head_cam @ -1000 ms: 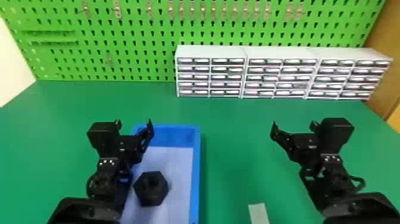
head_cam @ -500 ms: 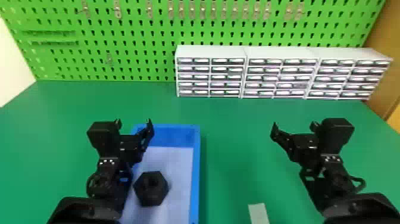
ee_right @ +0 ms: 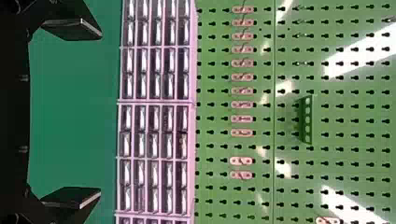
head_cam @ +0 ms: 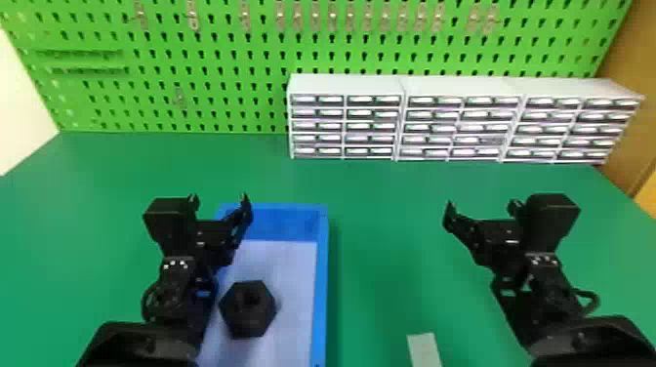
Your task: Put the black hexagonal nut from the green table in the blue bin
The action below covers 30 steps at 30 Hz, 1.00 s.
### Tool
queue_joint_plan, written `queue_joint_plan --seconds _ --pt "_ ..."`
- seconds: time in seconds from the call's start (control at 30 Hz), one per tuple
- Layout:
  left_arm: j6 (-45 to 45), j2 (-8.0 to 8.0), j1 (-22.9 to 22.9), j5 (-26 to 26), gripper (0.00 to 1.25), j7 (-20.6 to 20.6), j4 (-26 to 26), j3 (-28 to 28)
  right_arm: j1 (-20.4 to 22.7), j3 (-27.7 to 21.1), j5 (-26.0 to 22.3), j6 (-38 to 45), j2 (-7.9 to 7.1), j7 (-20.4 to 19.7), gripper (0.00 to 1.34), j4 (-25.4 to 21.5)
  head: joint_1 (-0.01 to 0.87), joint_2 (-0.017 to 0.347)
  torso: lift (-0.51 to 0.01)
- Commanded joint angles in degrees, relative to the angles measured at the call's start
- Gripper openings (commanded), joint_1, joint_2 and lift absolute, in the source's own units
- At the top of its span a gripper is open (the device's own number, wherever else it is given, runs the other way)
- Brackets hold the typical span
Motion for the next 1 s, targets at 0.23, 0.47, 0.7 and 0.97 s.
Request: queue_joint_plan --seconds 0.23,0.47,0.7,0.97 --pt "0.0 0.0 -0.05 -0.02 0.87 0.0 0.0 0.16 0.0 0.23 -0.35 0.52 -0.07 0.0 1.21 -0.03 0.657 0.057 -0.095" --pt "0.0 0.0 -0.05 -0.02 0.87 0.0 0.0 0.16 0.0 0.23 -0.35 0.52 -0.16 0.0 1.21 0.06 0.657 0.057 -0.095" --pt "0.0 0.0 -0.13 -0.02 0.87 0.0 0.0 0.07 0.08 0.14 -0.44 0.52 0.01 0.0 1.21 0.06 0.657 0.057 -0.095" --pt "0.0 0.0 -0.31 0.07 0.87 0.0 0.0 0.25 0.08 -0.56 -0.18 0.43 0.1 0.0 1.21 -0.03 0.657 0.057 -0.095"
